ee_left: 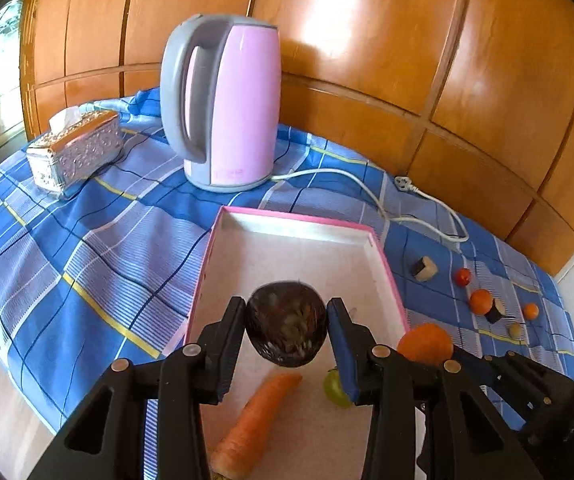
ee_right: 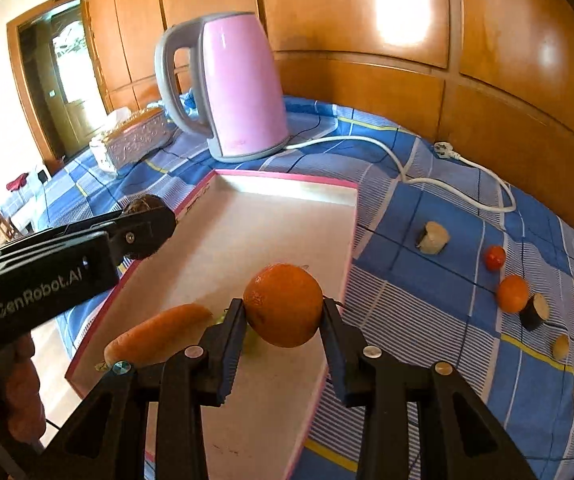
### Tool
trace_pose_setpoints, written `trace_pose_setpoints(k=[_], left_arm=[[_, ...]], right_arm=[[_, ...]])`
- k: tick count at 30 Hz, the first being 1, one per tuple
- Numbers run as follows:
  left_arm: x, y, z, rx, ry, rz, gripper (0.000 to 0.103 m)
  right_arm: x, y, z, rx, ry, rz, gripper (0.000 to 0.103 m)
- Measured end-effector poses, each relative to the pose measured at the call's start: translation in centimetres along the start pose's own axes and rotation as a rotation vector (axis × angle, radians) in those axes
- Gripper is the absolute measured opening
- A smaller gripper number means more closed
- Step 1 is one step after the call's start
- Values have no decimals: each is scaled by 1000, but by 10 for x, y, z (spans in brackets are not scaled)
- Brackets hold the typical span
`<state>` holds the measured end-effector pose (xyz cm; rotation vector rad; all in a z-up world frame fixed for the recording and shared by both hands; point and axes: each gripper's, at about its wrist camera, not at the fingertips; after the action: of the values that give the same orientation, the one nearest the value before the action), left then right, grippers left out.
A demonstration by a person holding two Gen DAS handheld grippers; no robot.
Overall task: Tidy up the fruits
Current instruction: 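Carry the dark fruit into the tray and release it while the right carries the orange, then lower the orange into the tray beside the green fruit and open the right gripper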
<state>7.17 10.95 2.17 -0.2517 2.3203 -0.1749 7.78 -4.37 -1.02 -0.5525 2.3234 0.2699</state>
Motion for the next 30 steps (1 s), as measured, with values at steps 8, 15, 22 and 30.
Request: trace_pose_setpoints(k=[8,15,22,30], left_arm=[[13,-1,1,-11,20,-16,46],[26,-8,-8,-27,16,-12,46],[36,-13,-14,-34,18,1,46],[43,-28,-18,-13,22,43,46]], right_arm=[[12,-4,0,-35,24,56,41],[19,-6,-12,-33,6,92,41],[29,-20,-19,21,12,156,41],[36,-32,-32,80,-14,182,41]])
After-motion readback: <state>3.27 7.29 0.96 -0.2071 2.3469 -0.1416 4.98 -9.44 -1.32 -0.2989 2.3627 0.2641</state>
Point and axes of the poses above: each gripper's, at about its wrist camera, not at the fingertips, and z roughly the way its jaws point, y to its left, x to its underside, and after that the axes turned 2 degrees about x, right-handed
